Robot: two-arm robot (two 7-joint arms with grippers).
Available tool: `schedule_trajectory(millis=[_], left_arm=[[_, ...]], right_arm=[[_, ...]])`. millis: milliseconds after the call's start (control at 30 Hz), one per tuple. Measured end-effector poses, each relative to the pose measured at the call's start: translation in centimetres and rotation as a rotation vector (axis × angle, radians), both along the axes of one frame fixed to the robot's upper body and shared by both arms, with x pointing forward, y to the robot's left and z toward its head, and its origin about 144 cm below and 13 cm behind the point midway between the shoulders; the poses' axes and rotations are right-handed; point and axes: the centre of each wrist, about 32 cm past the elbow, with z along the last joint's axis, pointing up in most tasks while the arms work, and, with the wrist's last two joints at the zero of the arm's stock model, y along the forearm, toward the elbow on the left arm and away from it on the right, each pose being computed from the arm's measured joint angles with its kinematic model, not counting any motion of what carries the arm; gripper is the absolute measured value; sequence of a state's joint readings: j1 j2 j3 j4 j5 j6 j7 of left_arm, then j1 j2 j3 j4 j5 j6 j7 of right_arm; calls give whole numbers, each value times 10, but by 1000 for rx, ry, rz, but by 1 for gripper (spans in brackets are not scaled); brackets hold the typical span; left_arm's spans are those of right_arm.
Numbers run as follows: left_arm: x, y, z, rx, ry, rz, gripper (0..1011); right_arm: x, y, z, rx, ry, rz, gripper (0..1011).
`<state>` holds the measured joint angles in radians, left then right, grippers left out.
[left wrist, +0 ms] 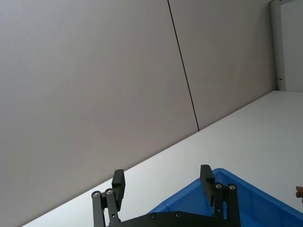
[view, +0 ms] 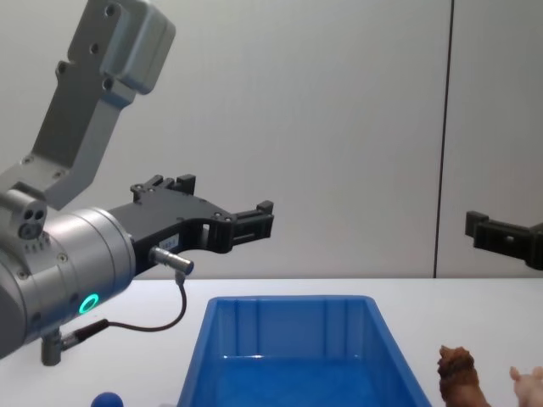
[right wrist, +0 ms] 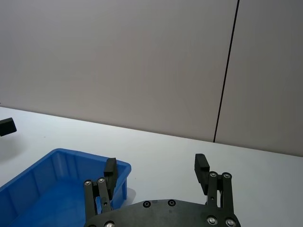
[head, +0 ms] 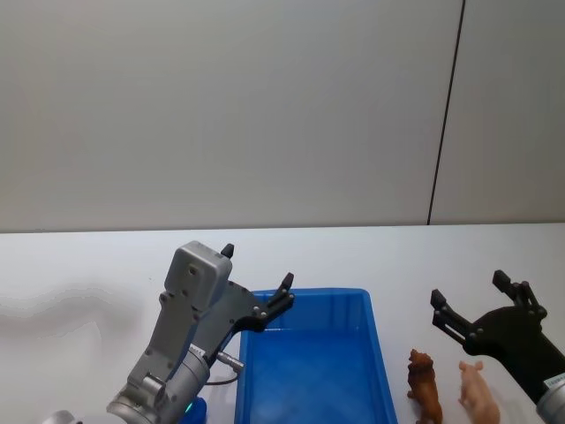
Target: Pick up the two dolls from the table and place them into the box.
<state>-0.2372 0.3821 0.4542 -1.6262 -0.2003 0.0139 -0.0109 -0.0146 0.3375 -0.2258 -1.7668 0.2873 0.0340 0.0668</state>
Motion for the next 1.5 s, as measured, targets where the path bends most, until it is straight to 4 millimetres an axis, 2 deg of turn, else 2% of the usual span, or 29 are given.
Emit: schedule_trajectory(millis=[1500], left_arm=[[0, 0, 0, 0, 0, 0, 1001]], right_arm=[[0, 0, 0, 0, 0, 0, 1001]])
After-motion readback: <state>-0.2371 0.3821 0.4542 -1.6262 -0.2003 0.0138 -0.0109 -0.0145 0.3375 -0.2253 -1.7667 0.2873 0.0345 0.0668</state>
